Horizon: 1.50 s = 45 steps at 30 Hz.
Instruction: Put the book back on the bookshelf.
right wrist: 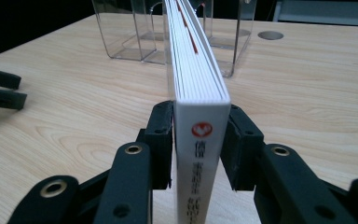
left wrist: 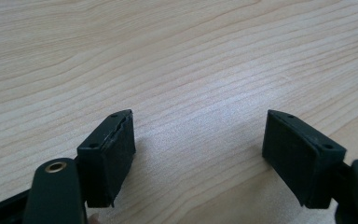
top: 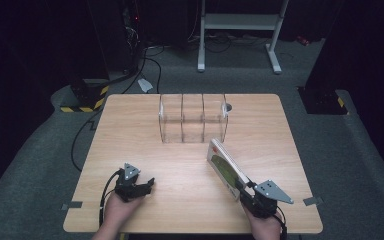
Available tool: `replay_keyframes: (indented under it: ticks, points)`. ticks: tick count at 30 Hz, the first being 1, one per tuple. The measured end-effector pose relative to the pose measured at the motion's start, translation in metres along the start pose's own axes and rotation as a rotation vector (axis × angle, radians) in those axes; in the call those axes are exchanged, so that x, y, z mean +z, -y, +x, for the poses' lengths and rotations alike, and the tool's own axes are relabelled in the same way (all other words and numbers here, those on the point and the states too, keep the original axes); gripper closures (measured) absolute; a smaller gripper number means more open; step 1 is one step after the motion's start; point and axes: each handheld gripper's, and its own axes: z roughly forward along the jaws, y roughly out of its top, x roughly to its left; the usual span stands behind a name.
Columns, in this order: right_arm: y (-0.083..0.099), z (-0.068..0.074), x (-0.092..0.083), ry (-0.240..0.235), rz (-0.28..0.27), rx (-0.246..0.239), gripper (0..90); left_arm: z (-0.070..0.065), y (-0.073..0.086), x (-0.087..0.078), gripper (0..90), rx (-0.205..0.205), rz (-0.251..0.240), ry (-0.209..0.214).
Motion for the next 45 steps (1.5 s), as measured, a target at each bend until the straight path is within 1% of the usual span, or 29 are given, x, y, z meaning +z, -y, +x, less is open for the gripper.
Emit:
replay_keyframes:
  ticks: [4, 5, 7, 10, 14, 15, 17, 18, 19, 21, 23, 25, 27, 28, 30, 32, 34, 37, 40, 42, 45]
  points:
    - [-0.007, -0.002, 0.002, -0.030, -0.004, 0.016, 65.1, 0.000, 0.000, 0.000, 25.4, 0.002, 0.000, 0.000]
    - [-0.008, -0.001, 0.003, -0.029, -0.010, 0.015, 65.2, 0.000, 0.000, 0.000, 25.4, 0.002, 0.001, 0.000]
    - [-0.010, 0.000, 0.004, -0.018, -0.006, 0.021, 66.4, 0.000, 0.000, 0.000, 25.4, -0.002, 0.000, 0.002]
    - [-0.011, 0.005, 0.005, 0.007, -0.009, 0.006, 70.2, 0.000, 0.000, 0.000, 25.4, 0.000, 0.000, 0.002]
    - [-0.011, 0.008, 0.005, 0.018, -0.013, -0.004, 70.9, 0.000, 0.000, 0.000, 25.4, -0.001, 0.001, 0.004]
    - [-0.010, 0.008, 0.005, 0.014, -0.013, -0.009, 71.2, 0.000, 0.000, 0.000, 25.4, -0.002, 0.001, 0.005]
    - [-0.010, 0.010, 0.004, 0.027, -0.008, -0.013, 71.4, 0.000, 0.000, 0.000, 25.4, -0.002, 0.001, 0.005]
    - [-0.010, 0.011, 0.004, 0.028, -0.005, -0.014, 73.0, 0.000, 0.000, 0.000, 25.4, -0.002, 0.001, 0.005]
    - [-0.010, 0.012, 0.004, 0.025, -0.003, -0.027, 73.7, 0.000, 0.000, 0.000, 25.4, -0.002, 0.001, 0.005]
    - [-0.012, 0.014, 0.004, 0.032, 0.009, -0.039, 73.9, 0.000, 0.000, 0.000, 25.4, -0.002, 0.001, 0.005]
    - [-0.012, 0.014, 0.005, 0.031, 0.007, -0.036, 74.0, 0.000, 0.000, -0.001, 25.4, 0.003, 0.002, 0.004]
    - [-0.012, 0.014, 0.007, 0.034, 0.000, -0.020, 74.2, 0.000, 0.000, -0.001, 25.4, 0.002, 0.002, 0.004]
    - [-0.013, 0.014, 0.007, 0.027, 0.007, -0.025, 74.6, 0.000, 0.000, 0.000, 25.4, -0.002, -0.001, 0.004]
    - [-0.013, 0.015, 0.008, 0.026, 0.004, -0.038, 74.8, 0.000, 0.000, 0.000, 25.4, -0.002, -0.002, 0.004]
    - [-0.015, 0.017, 0.009, 0.030, 0.004, -0.036, 75.1, 0.000, 0.000, 0.000, 25.5, -0.002, -0.001, 0.004]
    - [-0.017, 0.017, 0.009, 0.031, 0.003, -0.024, 75.2, 0.000, 0.000, 0.000, 25.4, -0.003, -0.001, 0.004]
    - [-0.019, 0.016, 0.009, 0.039, 0.005, -0.024, 75.2, 0.000, 0.000, 0.000, 25.4, -0.003, -0.001, 0.005]
    - [-0.025, 0.015, 0.009, 0.042, -0.003, 0.011, 75.3, 0.000, 0.000, 0.000, 25.4, -0.003, -0.001, 0.005]
    - [-0.029, 0.016, 0.009, 0.053, -0.001, -0.002, 75.3, 0.000, 0.000, 0.000, 25.5, -0.003, -0.001, 0.005]
    - [-0.036, 0.019, 0.010, 0.070, -0.009, -0.027, 75.3, 0.000, 0.000, 0.000, 26.1, 0.001, -0.004, 0.006]
    - [-0.043, 0.020, 0.011, 0.085, -0.018, -0.033, 75.4, 0.000, 0.001, 0.000, 26.8, 0.001, -0.005, 0.009]
